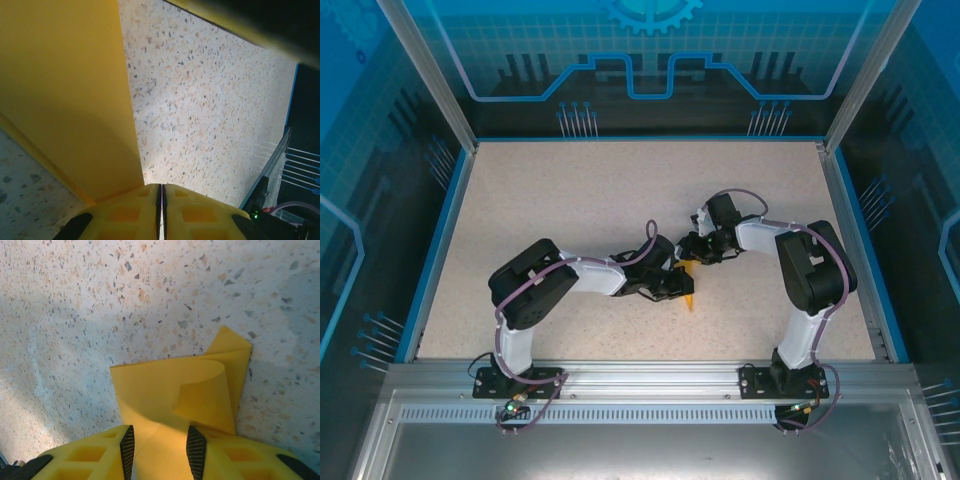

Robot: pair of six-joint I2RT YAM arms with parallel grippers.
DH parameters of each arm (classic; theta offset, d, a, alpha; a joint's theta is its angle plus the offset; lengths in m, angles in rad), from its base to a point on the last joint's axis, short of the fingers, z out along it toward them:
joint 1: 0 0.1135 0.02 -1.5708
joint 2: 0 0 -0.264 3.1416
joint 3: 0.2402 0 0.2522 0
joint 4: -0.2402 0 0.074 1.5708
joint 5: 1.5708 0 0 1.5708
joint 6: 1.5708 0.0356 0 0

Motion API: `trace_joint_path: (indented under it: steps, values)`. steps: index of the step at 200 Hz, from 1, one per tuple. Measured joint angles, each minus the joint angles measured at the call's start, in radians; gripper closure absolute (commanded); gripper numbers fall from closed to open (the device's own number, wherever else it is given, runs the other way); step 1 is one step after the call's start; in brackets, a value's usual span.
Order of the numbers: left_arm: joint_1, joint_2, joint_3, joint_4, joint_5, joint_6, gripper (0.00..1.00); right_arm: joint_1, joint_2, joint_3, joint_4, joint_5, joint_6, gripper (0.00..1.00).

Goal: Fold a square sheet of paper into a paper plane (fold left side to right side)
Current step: Fold the wing for the fifth time at the center of the table.

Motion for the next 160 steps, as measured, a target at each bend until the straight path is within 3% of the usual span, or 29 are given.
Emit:
trace_joint_path:
  steps: [97, 160]
  values:
    - [0.000, 0.023, 0.026, -0.046, -0.008, -0.042, 0.89, -0.005, 0.011, 0.010, -0.016, 0.000, 0.000, 0.66]
    - [0.000, 0.026, 0.059, -0.123, -0.031, -0.061, 0.90, -0.012, 0.011, 0.011, -0.013, -0.019, 0.012, 0.63]
